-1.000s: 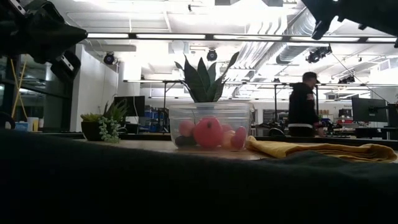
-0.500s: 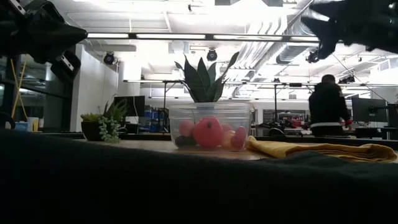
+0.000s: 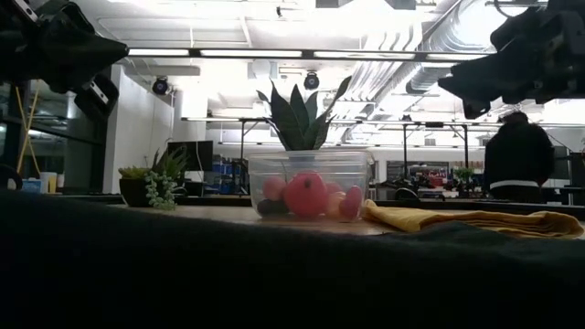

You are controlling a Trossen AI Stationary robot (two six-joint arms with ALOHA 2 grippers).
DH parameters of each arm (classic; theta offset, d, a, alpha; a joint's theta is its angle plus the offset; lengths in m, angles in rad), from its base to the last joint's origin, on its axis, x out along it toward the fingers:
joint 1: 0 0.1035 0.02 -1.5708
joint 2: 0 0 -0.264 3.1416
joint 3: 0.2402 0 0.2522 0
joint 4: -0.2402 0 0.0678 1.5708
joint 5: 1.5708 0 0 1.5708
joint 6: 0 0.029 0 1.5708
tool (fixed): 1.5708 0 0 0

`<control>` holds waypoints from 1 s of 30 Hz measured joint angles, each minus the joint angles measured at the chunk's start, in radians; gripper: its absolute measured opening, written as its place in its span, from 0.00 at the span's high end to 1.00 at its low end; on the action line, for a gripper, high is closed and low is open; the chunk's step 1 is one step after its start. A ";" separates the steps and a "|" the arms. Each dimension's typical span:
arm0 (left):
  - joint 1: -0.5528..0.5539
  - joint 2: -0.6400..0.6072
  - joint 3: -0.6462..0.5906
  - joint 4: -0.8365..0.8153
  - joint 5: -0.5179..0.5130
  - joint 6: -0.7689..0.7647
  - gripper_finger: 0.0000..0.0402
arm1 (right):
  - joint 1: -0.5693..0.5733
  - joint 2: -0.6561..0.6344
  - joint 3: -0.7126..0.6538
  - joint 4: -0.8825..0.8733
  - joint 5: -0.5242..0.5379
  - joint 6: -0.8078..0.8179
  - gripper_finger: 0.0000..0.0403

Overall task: Pick and placing Produce into tupperware
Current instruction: Return to Home Position

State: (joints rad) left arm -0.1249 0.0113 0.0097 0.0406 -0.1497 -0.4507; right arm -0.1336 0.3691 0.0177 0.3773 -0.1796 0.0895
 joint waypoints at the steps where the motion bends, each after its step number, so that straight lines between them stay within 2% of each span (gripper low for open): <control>1: 0.000 0.000 0.000 0.000 0.000 0.000 1.00 | -0.009 0.000 0.000 -0.009 -0.008 0.000 0.65; 7: 0.000 0.000 0.000 0.000 0.000 0.000 1.00 | -0.053 -0.019 0.000 -0.030 -0.060 0.029 0.65; 15: 0.000 0.000 0.000 0.000 0.000 0.000 1.00 | -0.088 -0.154 0.001 -0.044 -0.170 0.140 0.65; 25: 0.000 0.000 0.000 0.000 0.000 0.000 1.00 | -0.089 -0.363 0.002 -0.193 -0.177 0.179 0.65; 30: 0.000 0.000 0.000 0.000 0.000 0.000 1.00 | -0.089 -0.359 0.001 -0.246 -0.157 0.113 0.65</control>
State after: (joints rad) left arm -0.1249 0.0113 0.0101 0.0410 -0.1493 -0.4503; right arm -0.2230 0.0105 0.0189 0.1308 -0.3366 0.2021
